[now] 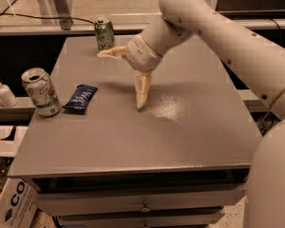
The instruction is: Move rxbar blueberry near 7up can
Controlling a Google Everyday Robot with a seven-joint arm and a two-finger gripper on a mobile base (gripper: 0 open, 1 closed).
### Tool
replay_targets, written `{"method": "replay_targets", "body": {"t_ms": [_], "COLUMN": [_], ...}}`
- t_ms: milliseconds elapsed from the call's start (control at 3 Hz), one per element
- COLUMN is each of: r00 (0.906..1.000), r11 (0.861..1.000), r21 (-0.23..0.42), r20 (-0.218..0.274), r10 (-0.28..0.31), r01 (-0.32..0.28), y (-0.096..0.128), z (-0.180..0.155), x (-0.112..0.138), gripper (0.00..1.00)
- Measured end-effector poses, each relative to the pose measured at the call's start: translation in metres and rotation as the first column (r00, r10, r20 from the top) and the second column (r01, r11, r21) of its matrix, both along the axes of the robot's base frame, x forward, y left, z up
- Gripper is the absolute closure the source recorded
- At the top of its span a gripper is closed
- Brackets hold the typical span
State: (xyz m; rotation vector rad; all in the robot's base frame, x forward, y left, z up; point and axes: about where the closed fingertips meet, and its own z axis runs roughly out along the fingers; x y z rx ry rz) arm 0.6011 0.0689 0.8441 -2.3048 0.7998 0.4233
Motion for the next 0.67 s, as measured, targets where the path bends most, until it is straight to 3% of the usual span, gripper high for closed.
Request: {"method": "replay_targets", "body": {"t_ms": [333,667], "r00": [0.9907,0.987], "r11": [0.986,0.981], "r21": [0.102,0.116], "r20": [-0.048,-0.058], "r10": [-0.127,-0.15], "r01": [0.132,0.156], "y": [-0.056,-0.069], "z": [0.016,0.019], "x": [0.0,-0.001], "gripper": [0.0,0.0]}}
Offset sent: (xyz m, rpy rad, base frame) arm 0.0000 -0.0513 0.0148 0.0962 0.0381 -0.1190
